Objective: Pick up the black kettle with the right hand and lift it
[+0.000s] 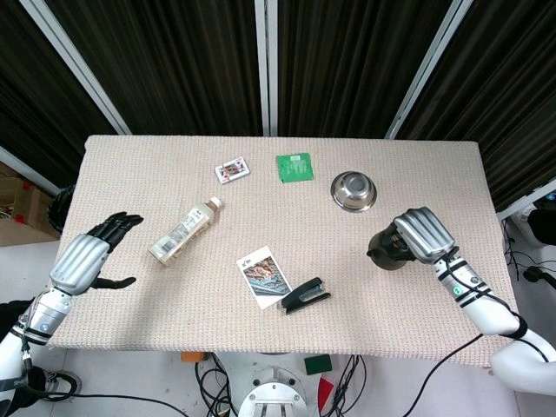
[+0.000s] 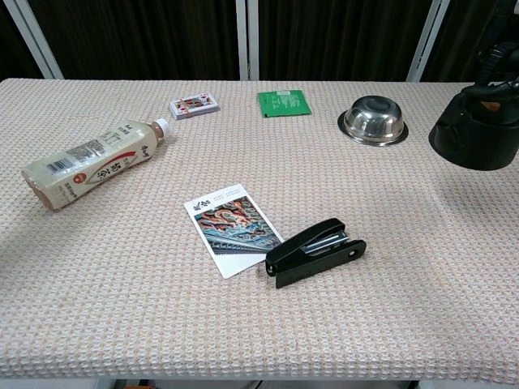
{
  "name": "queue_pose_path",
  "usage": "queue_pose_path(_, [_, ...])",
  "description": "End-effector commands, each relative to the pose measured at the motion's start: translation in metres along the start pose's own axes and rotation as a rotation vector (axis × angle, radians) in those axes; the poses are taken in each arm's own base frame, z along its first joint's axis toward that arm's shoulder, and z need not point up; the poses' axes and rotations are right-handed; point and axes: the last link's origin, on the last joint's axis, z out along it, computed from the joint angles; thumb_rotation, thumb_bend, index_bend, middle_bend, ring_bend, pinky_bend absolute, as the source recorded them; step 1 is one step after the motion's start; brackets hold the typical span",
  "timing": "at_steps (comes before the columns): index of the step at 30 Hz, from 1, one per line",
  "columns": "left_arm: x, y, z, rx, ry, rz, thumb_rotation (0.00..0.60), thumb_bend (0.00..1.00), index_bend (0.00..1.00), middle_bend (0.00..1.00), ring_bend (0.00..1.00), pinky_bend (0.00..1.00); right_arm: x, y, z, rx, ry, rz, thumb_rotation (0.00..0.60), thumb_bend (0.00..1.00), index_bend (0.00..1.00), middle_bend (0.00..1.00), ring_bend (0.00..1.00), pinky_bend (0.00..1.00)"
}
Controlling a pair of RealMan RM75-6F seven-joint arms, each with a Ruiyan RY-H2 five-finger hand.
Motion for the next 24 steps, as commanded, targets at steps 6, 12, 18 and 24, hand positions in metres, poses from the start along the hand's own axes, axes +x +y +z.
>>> queue_pose_path(6, [-0.001,0.000,0.000,0.001,0.000,-0.002,0.600,0.06,0.10,0.10,0.07,0.26,0.003,0.001,0.007,-0.001,0.010,-0.033,0.600,0.35,1.00,1.00,1.00,0.62])
queue_pose_path(12, [-0.002,-0.003,0.000,0.006,-0.002,-0.005,0.600,0.06,0.10,0.10,0.07,0.26,0.003,-0.001,0.017,0.004,0.002,-0.068,0.600,0.35,1.00,1.00,1.00,0.62])
queue_pose_path(18, [-0.001,-0.005,0.000,0.009,0.002,-0.007,0.600,0.06,0.10,0.10,0.07,0.26,0.003,-0.005,0.027,0.007,-0.006,-0.104,0.600,0.35,1.00,1.00,1.00,0.63])
queue_pose_path(24, [0.000,-0.007,0.000,0.011,0.004,-0.008,0.600,0.06,0.10,0.10,0.07,0.26,0.001,-0.008,0.035,0.007,-0.014,-0.117,0.600,0.35,1.00,1.00,1.00,0.63])
